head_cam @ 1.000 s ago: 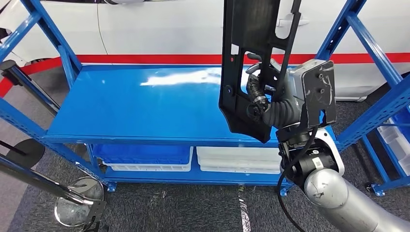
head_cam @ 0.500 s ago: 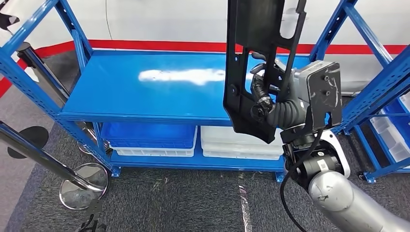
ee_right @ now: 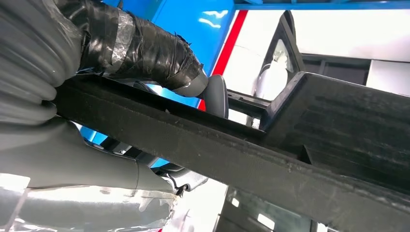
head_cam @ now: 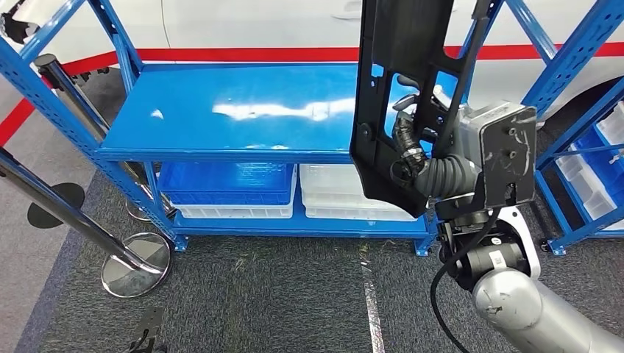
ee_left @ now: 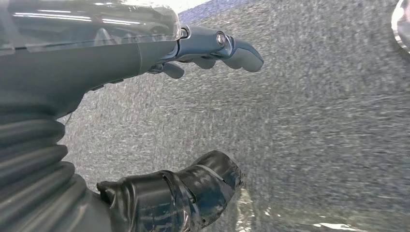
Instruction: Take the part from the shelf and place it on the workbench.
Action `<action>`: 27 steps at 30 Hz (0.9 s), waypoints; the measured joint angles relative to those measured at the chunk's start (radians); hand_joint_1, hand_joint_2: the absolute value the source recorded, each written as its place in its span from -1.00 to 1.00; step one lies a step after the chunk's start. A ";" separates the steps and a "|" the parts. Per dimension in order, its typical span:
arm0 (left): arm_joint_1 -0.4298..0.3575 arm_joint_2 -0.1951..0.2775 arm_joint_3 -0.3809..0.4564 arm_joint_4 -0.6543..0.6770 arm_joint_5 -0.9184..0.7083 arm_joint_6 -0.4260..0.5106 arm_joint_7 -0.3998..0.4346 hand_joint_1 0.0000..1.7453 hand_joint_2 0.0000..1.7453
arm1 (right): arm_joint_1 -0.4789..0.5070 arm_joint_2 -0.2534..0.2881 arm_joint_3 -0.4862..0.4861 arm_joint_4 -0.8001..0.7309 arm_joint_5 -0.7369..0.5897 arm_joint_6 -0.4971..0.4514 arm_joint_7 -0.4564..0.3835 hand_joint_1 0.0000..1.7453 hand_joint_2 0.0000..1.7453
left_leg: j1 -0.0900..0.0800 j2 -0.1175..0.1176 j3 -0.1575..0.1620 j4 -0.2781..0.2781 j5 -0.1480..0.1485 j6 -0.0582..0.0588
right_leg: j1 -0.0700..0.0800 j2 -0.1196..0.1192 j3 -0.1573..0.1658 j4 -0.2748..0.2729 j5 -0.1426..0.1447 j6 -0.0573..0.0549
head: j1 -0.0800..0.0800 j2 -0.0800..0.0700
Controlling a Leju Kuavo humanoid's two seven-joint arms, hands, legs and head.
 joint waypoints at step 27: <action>0.003 -0.005 0.000 0.002 -0.011 -0.004 -0.005 -1.00 1.00 | 0.026 -0.024 -0.038 -0.049 0.022 0.006 0.011 1.00 1.00 | 0.008 0.005 -0.181 0.154 -0.056 -0.021 | -0.011 -0.001 0.074 -0.015 -0.051 -0.003 | 0.002 0.000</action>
